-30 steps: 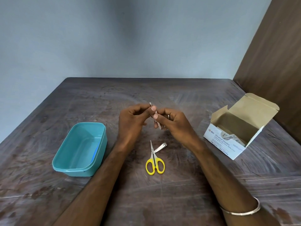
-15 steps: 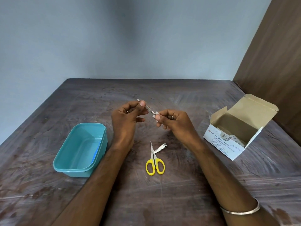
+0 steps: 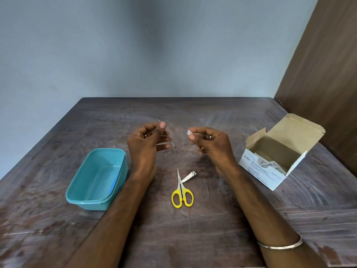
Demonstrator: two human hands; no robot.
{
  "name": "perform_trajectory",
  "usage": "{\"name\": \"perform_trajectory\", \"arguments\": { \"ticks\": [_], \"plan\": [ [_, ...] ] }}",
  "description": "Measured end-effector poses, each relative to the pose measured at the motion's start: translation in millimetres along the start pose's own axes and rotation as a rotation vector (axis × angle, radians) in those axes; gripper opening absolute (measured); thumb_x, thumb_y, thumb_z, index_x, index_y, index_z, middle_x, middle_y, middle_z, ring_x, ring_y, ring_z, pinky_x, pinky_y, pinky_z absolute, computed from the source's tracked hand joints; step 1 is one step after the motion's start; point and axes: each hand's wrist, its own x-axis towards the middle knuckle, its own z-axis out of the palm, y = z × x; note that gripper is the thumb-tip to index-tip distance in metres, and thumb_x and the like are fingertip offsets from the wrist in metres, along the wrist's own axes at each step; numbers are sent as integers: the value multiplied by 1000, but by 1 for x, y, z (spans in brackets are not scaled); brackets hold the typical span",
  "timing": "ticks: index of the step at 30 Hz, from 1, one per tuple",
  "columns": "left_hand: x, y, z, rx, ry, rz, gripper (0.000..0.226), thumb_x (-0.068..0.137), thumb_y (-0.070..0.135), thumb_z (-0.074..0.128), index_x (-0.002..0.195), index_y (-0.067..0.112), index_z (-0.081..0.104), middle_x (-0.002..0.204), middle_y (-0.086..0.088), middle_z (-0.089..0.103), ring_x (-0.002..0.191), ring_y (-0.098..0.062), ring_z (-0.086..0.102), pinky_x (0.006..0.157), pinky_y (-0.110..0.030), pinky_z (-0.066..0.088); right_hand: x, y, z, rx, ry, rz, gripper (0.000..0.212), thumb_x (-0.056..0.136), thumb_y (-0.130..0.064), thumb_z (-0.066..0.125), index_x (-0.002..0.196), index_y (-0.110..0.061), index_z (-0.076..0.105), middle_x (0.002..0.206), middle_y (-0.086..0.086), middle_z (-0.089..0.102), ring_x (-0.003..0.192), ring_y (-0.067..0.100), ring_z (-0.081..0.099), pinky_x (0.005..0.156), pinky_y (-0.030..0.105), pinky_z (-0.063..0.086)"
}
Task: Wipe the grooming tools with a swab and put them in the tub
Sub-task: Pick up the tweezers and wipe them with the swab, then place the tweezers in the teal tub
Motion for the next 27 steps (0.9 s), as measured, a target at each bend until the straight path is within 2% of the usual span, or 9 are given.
{"name": "perform_trajectory", "arguments": {
  "ticks": [3, 8, 12, 15, 19, 23, 27],
  "plan": [
    [-1, -2, 1, 16, -43, -13, 3, 87, 12, 71, 89, 11, 72, 70, -8, 71, 63, -23, 70, 55, -30, 59, 0, -1, -1, 3, 34, -6, 15, 80, -16, 82, 94, -21, 79, 77, -4, 75, 64, 11, 59, 53, 25, 48],
    [-12, -1, 4, 60, -77, -46, 9, 90, 11, 67, 96, 7, 74, 77, -11, 74, 73, -28, 72, 66, -38, 62, 0, -1, -2, -28, 52, 8, 16, 78, -14, 83, 89, -25, 79, 83, -8, 77, 74, 3, 66, 57, 22, 51],
    [-30, 14, 2, 94, -85, -12, 10, 90, 11, 69, 98, 9, 74, 76, -9, 73, 71, -31, 71, 60, -34, 60, -1, -2, -2, -13, 63, 11, 16, 81, -15, 80, 88, -29, 78, 84, -7, 78, 79, 6, 68, 60, 24, 51],
    [-37, 36, -3, 176, -74, 77, 18, 89, 7, 69, 106, 12, 72, 81, -13, 74, 67, -28, 72, 56, -30, 59, -1, -2, -3, 1, 65, 12, 16, 83, -14, 78, 89, -30, 79, 82, -8, 78, 76, 4, 68, 60, 26, 50],
    [-29, 70, -24, 306, -76, 150, 20, 85, 8, 72, 105, 11, 74, 78, -10, 75, 66, -27, 72, 60, -33, 60, 0, 0, -2, -8, 56, -4, 23, 82, -9, 79, 99, -26, 77, 83, -8, 76, 75, 7, 66, 56, 22, 49],
    [-18, 97, -55, 505, -72, 121, 16, 84, 6, 74, 100, 7, 75, 79, -16, 74, 65, -25, 66, 56, -31, 59, 1, 4, -1, -61, 16, -36, 27, 81, -6, 79, 100, -25, 77, 76, -11, 71, 61, 3, 60, 51, 20, 45],
    [-8, 104, -90, 822, -76, 49, 16, 78, 7, 79, 93, 7, 76, 74, -11, 74, 55, -20, 68, 51, -26, 57, 3, 8, 0, -159, 17, -84, 21, 80, -7, 80, 95, -22, 78, 74, -7, 71, 56, -1, 58, 52, 14, 44]
  ]
}}
